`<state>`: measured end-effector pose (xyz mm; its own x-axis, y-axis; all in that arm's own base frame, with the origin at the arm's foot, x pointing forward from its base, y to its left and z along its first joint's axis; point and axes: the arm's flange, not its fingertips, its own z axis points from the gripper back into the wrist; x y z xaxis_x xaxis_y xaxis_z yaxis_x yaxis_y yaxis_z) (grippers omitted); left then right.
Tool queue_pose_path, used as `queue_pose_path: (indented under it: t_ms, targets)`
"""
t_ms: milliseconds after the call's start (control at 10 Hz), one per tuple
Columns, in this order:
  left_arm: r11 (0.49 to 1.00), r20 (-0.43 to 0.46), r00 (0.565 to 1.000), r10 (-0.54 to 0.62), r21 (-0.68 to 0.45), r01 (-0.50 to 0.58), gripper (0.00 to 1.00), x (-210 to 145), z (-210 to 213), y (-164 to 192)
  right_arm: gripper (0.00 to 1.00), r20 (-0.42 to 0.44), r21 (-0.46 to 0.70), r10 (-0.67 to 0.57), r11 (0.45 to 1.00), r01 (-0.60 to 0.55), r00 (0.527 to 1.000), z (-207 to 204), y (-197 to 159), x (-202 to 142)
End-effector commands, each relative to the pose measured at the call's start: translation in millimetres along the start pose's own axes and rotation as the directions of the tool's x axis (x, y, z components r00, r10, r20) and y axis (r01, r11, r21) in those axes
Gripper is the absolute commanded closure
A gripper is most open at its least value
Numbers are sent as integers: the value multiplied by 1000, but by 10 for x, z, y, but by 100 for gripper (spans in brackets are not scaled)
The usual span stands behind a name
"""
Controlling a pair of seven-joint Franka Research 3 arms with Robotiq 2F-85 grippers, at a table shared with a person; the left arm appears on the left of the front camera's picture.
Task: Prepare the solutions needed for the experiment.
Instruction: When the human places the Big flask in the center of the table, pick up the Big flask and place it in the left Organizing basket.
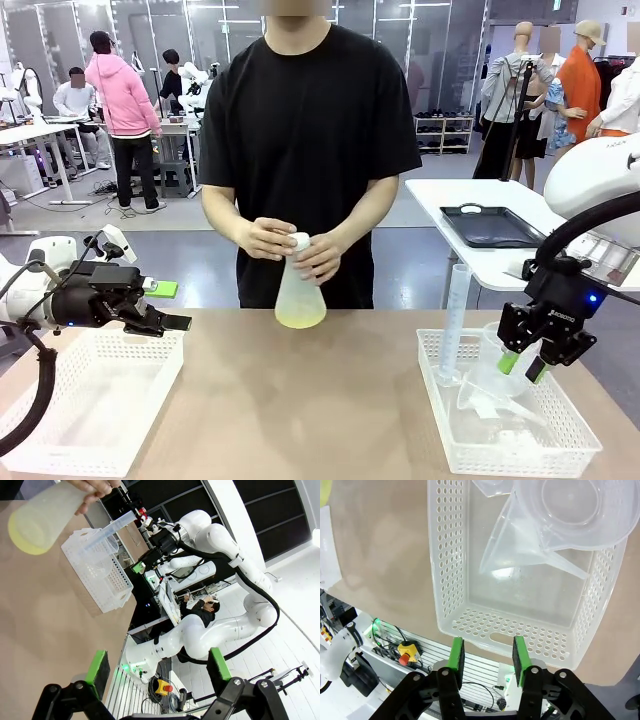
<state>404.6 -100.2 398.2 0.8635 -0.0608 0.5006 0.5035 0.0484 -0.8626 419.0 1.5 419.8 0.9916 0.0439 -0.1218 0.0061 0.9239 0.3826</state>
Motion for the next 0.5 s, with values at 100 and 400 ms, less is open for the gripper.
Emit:
queue_pose_path:
  t_ms: [100,400]
  targets:
    - [1000,-14,1000,-6,-9,6,0,0,10,-25,50,199,85,71,992,-90,977,219,382,-302]
    - [1000,-14,1000,-6,-9,6,0,0,10,-25,50,429,286,-14,950,-121,903,466,622,-655]
